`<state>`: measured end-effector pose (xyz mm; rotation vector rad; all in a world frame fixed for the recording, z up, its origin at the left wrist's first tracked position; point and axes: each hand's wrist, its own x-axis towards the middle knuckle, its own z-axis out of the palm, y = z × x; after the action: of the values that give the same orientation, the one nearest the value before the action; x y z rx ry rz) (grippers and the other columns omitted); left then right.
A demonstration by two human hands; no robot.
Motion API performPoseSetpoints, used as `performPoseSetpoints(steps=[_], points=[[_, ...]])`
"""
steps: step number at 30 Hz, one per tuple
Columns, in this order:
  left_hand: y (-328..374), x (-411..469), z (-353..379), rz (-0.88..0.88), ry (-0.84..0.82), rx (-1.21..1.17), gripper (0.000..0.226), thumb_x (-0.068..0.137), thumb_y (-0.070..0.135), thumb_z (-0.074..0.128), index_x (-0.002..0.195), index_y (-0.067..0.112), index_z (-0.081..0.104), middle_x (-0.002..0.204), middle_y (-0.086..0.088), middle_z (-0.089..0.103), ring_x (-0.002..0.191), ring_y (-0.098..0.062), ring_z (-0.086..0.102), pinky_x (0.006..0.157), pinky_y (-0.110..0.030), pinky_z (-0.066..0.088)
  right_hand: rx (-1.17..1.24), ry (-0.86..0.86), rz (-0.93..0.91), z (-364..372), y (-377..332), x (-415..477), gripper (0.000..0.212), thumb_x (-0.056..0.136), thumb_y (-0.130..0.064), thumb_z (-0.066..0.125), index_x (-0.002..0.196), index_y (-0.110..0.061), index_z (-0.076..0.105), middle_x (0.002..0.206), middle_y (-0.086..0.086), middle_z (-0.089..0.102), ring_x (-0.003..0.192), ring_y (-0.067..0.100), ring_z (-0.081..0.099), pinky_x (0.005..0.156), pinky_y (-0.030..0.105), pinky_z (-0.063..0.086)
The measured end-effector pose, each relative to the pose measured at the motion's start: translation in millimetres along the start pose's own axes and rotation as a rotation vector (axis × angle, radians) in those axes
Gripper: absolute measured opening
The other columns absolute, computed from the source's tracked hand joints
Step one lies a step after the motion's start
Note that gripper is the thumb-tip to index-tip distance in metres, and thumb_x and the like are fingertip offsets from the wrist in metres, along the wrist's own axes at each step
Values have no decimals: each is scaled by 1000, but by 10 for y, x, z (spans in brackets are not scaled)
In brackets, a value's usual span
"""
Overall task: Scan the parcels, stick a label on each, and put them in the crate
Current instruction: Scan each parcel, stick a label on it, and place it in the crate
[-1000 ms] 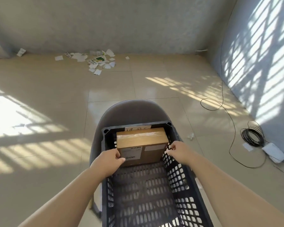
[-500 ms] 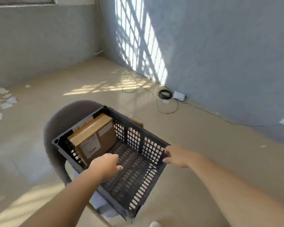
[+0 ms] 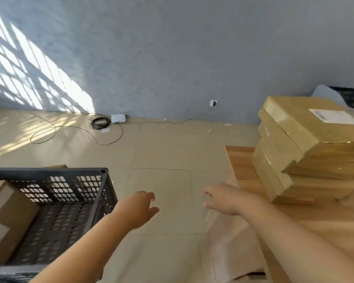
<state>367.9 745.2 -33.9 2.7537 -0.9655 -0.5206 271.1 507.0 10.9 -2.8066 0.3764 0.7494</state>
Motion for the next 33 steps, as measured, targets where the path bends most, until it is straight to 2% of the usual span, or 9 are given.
performPoseSetpoints(steps=[3,6,10,17,23,26,30,33], points=[[682,-21,205,115,-5,21,42,91,50,46,125,27,49,123,4,56,108,-17,56,89,-31,46,71,28,70,109,562,-550,53,92,-42,51,140,-20,42,141,4,47,125,23,46,96,32,39],[1371,-105,416,204,-26,72,42,91,51,45,125,27,49,123,5,56,106,-18,57,89,-33,48,96,38,121,260,1119,-1119,47,94,-41,50,135,-18,47,135,4,52,119,23,50,93,34,43],[2238,-218,694,314,-42,96,43,91,50,45,126,26,49,122,4,57,106,-18,58,90,-32,47,179,64,231,544,1876,-1812,53,91,-48,54,138,-26,42,138,-1,49,121,19,50,92,32,42],[3503,-158,1098,440,-113,122,40,91,49,45,125,28,49,119,5,58,104,-17,58,86,-33,50,277,50,418,945,3083,-2636,55,91,-48,54,138,-22,42,137,1,49,120,18,49,87,27,40],[4352,261,1272,536,-154,137,38,90,50,46,123,31,50,117,7,58,102,-17,58,85,-35,50,363,109,562,979,4014,-2920,59,92,-49,52,142,-22,38,143,-1,45,127,17,46,99,32,41],[4758,557,1358,579,-167,71,35,90,50,46,120,32,51,114,12,58,101,-14,58,80,-28,47,370,154,594,964,4473,-2941,61,93,-50,51,143,-20,36,145,-2,45,129,16,45,101,34,42],[5338,991,1454,613,-195,-73,33,89,43,51,120,31,53,113,12,59,97,-11,58,81,-27,48,402,229,699,872,5088,-2873,59,92,-50,51,142,-20,39,139,-2,50,123,17,50,97,34,45],[5743,1304,1520,615,-202,-187,41,89,41,54,127,29,50,120,10,56,101,-9,57,85,-26,47,392,286,802,753,5536,-2770,44,92,-48,51,125,-20,52,118,0,62,103,18,59,85,35,52]])
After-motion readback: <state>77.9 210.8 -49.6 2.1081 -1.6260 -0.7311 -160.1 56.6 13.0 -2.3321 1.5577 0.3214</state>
